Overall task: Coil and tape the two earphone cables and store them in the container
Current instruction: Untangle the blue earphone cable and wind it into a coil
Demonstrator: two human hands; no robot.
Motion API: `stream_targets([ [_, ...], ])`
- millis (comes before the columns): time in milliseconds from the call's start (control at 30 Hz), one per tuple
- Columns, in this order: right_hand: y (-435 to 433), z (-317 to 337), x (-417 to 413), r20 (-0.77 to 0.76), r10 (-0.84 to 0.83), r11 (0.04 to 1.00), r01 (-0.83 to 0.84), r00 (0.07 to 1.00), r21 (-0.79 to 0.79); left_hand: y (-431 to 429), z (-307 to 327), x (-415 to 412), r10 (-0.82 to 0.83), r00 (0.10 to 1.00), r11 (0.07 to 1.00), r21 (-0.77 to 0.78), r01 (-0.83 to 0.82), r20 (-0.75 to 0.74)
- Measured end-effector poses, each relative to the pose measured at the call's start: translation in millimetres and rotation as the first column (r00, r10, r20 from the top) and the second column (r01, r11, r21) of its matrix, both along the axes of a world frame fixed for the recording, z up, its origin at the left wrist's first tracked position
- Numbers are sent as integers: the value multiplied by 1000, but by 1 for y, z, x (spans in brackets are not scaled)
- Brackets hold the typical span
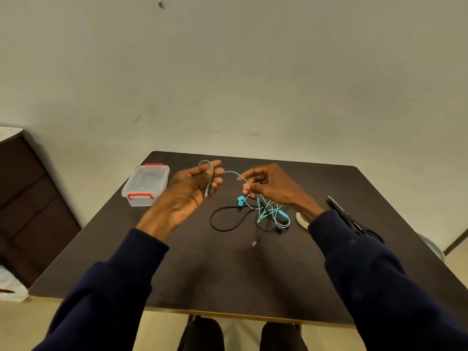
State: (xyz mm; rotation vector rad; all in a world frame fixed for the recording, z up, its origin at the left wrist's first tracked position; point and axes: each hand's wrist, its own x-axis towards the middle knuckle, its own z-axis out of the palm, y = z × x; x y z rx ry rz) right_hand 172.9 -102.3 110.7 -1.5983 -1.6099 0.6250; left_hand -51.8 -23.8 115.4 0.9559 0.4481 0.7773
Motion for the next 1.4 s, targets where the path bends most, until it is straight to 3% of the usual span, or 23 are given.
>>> stream_targets([
  [167, 5, -7, -6, 58, -46, 998, 44, 997, 39, -12, -10, 8, -58, 996, 987, -148, 67, 62],
  [400, 0, -2, -4, -105, -65, 994, 73, 992, 82, -6, -10, 0, -82, 996, 989, -122, 87, 44],
  [533, -1, 1, -7, -28, -65, 984, 69, 998, 163, -5, -19, 7, 38, 962, 997, 77, -17, -272],
  [633, 0, 0, -14, -2, -65, 976, 64, 998, 210, -10, -21, 18, 226, 804, 948, 314, -51, -550],
  [733, 0, 4, -17, 35, -85, 964, 73, 996, 256, -7, -21, 20, 446, 679, 816, 576, -43, -582],
  [800, -3, 9, -14, 26, -66, 970, 58, 997, 238, -6, -15, 21, 383, 760, 843, 534, -56, -525],
  [867, -4, 11, -11, 48, -45, 975, 33, 998, 218, -12, -9, 25, 223, 879, 921, 387, -48, -421],
  [933, -4, 10, -13, 71, -45, 979, 30, 997, 201, -17, -8, 30, 208, 911, 929, 364, -70, -355],
  [1000, -3, 8, -17, 89, -52, 981, 34, 995, 190, -20, -8, 34, 271, 893, 898, 428, -100, -360],
  [1167, -5, 7, -12, 147, -50, 983, 22, 988, 181, -15, -10, 25, 286, 844, 909, 406, -89, -455],
  [1267, -7, 7, -7, 144, -46, 982, 18, 989, 189, -10, -11, 2, 198, 814, 943, 333, -5, -547],
  [1333, -7, 6, -6, 144, -42, 980, 13, 989, 196, -5, -15, -20, 39, 722, 952, 246, 184, -691],
  [1400, -7, 6, -6, 136, -39, 980, 11, 990, 198, -3, -22, -38, -68, 545, 903, 181, 391, -836],
])
